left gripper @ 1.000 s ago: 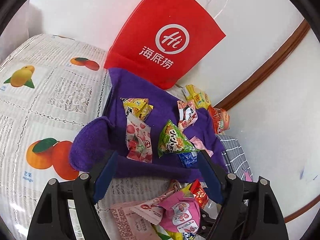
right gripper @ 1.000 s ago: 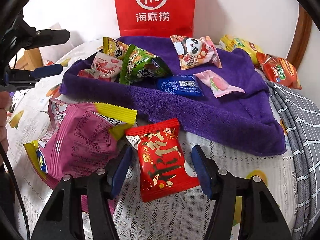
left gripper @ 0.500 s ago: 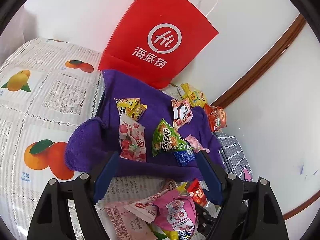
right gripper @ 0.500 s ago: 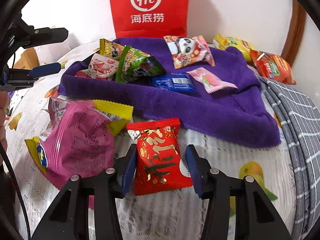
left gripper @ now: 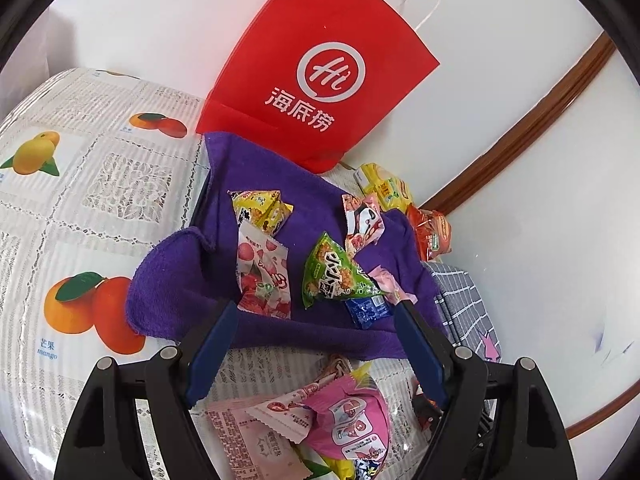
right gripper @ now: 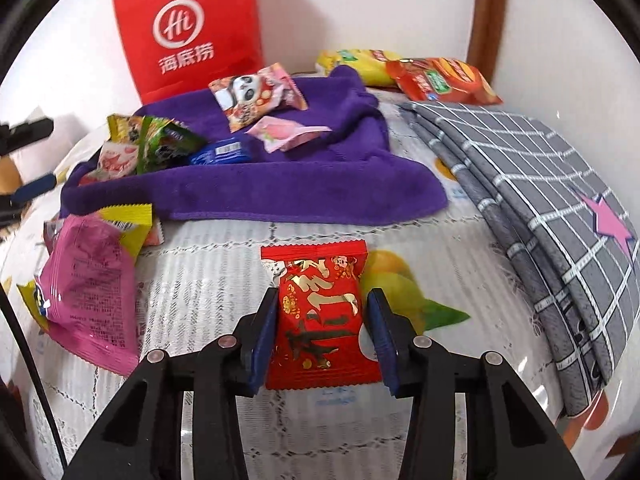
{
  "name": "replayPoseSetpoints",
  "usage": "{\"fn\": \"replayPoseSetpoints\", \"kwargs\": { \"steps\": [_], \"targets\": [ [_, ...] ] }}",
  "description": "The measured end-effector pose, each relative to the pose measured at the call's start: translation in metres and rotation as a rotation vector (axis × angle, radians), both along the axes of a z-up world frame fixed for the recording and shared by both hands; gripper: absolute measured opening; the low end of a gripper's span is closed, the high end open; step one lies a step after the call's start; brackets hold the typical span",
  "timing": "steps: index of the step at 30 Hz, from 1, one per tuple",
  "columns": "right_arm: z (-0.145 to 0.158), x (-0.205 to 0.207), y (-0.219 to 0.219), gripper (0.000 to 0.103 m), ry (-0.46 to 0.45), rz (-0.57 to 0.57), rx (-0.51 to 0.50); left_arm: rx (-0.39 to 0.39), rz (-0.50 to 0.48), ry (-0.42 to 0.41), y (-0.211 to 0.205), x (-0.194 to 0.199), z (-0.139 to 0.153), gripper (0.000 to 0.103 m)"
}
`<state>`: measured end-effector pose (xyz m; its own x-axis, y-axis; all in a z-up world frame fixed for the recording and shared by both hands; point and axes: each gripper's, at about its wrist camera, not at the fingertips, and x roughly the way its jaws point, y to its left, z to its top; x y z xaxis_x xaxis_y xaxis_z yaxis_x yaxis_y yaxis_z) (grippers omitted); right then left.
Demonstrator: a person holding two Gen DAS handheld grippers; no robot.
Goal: Organize snacks
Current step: 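Move the left gripper to the pile and grasp the pink-and-white wrapper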
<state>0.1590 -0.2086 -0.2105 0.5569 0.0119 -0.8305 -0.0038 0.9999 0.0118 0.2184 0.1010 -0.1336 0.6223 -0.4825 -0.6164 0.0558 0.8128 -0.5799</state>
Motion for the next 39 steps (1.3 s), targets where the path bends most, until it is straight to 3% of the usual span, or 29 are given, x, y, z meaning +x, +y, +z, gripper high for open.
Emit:
{"fn": "replayPoseSetpoints", "kwargs": {
  "steps": [4, 19, 29, 35, 39],
  "targets": [
    [0.0, 0.0, 0.007, 0.044, 0.001, 0.004, -0.041, 0.032, -0.006, -0.006, -0.004, 0.0, 0.001, 0.079],
    [-0.001, 0.0, 0.004, 0.044, 0.002, 0.002, -0.024, 0.114, -0.022, -0.004, -0.014, -0.018, 0.0, 0.079],
    [-0.001, 0.0, 0.004, 0.045, 0.003, 0.002, -0.021, 0.131, 0.038, 0.097, 0.008, -0.055, -0.023, 0.079],
    [-0.001, 0.0, 0.004, 0.045, 0.002, 0.002, -0.012, 0.196, 0.045, 0.156, 0.003, -0.064, -0.039, 0.079],
    [-0.001, 0.0, 0.004, 0.046, 0.003, 0.002, -0.009, 0.235, 0.036, 0.145, -0.005, -0.065, -0.039, 0.079]
  ]
}}
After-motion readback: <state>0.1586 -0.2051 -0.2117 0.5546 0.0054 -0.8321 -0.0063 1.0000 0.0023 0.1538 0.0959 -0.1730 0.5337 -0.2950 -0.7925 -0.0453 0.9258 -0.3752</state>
